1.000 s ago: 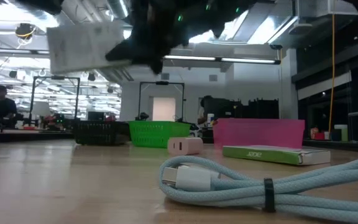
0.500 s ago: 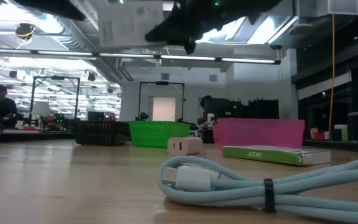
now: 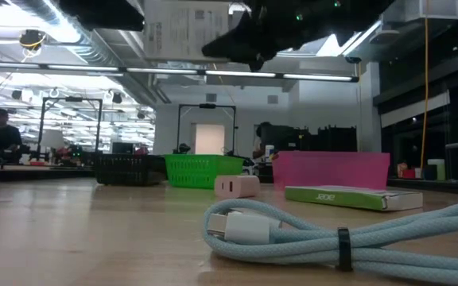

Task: Pick and place items into bin
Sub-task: Put the left white box into the black bin

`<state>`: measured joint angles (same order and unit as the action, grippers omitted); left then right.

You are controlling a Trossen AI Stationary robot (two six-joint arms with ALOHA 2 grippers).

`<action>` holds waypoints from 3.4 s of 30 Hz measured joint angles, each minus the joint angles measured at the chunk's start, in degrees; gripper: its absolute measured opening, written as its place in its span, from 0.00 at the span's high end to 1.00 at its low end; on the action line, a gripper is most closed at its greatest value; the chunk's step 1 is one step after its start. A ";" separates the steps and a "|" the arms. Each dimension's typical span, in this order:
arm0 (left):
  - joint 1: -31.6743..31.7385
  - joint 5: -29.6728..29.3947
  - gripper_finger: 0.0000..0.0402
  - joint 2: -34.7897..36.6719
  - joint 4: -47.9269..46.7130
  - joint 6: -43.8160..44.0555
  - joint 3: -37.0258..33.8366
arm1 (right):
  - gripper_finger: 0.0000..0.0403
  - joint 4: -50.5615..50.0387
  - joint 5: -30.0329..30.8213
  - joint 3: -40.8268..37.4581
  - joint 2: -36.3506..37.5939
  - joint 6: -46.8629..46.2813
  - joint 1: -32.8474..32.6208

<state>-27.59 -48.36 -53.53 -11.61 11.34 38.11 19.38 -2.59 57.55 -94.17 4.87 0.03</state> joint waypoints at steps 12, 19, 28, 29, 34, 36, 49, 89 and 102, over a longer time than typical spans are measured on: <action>6.19 7.80 0.52 -0.74 3.21 -0.10 0.01 | 0.97 2.33 0.00 -0.73 0.00 1.53 0.20; 8.02 12.62 0.56 -0.82 5.35 -2.21 0.02 | 0.97 2.28 0.00 -0.73 0.00 1.59 0.24; 8.62 15.54 0.66 -0.82 8.61 -4.21 0.02 | 0.97 2.29 -0.08 -0.73 0.00 1.64 0.22; 8.62 15.54 0.67 -0.83 8.56 -4.22 0.02 | 0.97 2.28 -0.06 -0.73 0.00 1.64 0.22; 8.65 15.48 0.74 -1.71 8.49 -4.90 0.09 | 0.96 2.33 -0.29 -0.73 0.00 1.66 0.20; 8.67 15.52 0.79 -2.12 8.40 -5.86 0.09 | 0.96 2.33 -0.32 -0.73 -0.02 1.68 0.18; 8.62 15.09 0.90 1.50 7.92 -10.82 0.13 | 0.89 5.27 0.22 -0.53 -0.02 2.06 0.24; 8.79 -6.08 0.90 7.40 -3.53 -2.25 0.42 | 0.87 7.40 12.72 -0.73 0.53 -4.40 0.20; 8.50 -14.54 0.90 7.31 -12.58 12.85 -1.44 | 0.87 10.92 9.62 -9.91 6.93 -0.60 0.05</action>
<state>-19.08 -62.90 -46.22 -24.18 24.19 36.67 30.30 7.03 47.64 -87.24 4.27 0.08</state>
